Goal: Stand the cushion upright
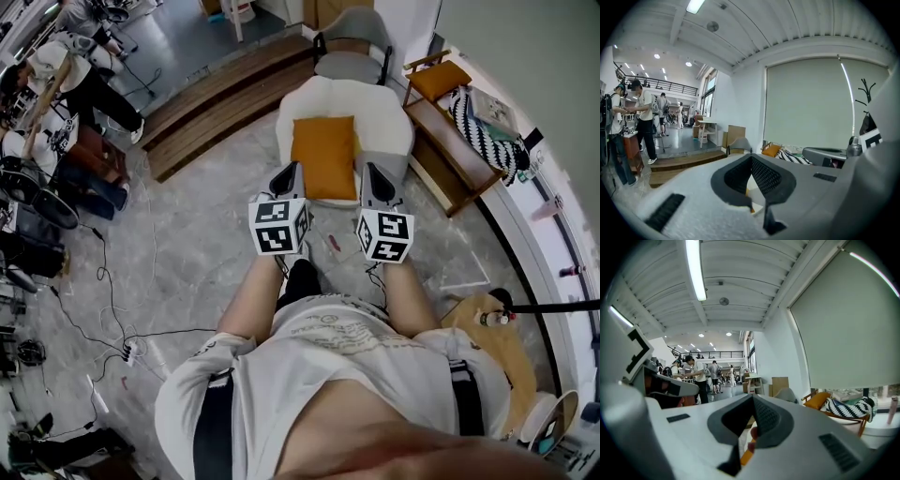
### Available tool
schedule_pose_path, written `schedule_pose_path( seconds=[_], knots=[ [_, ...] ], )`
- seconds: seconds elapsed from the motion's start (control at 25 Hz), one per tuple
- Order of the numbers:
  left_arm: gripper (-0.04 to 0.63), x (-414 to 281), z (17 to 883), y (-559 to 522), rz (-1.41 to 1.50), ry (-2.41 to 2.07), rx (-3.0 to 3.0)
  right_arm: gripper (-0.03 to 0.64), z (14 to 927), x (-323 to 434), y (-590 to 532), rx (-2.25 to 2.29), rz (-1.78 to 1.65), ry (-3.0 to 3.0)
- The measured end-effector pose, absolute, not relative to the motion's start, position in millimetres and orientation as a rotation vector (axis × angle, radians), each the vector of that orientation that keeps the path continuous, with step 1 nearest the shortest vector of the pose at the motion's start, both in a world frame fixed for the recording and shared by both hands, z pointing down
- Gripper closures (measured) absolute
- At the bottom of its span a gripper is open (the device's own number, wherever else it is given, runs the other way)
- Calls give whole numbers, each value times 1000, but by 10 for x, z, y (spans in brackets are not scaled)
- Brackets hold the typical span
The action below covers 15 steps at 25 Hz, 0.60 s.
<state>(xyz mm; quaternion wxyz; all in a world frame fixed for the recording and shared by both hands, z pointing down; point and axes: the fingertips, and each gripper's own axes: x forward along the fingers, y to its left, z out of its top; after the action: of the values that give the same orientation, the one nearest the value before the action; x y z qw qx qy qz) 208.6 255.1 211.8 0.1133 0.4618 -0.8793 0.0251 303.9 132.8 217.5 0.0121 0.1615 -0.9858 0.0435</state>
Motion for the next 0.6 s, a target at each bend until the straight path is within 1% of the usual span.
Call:
schedule_pose_path(
  seconds=[0.2,0.6],
  knots=[
    [574,1986,2075,2426,78,-2574,1384,591,2147,2940,1216,530,146,-3074],
    [574,1563,2155,2227,58,-2555,1396,591,2189,2516,1047,537,111,-3060]
  ],
)
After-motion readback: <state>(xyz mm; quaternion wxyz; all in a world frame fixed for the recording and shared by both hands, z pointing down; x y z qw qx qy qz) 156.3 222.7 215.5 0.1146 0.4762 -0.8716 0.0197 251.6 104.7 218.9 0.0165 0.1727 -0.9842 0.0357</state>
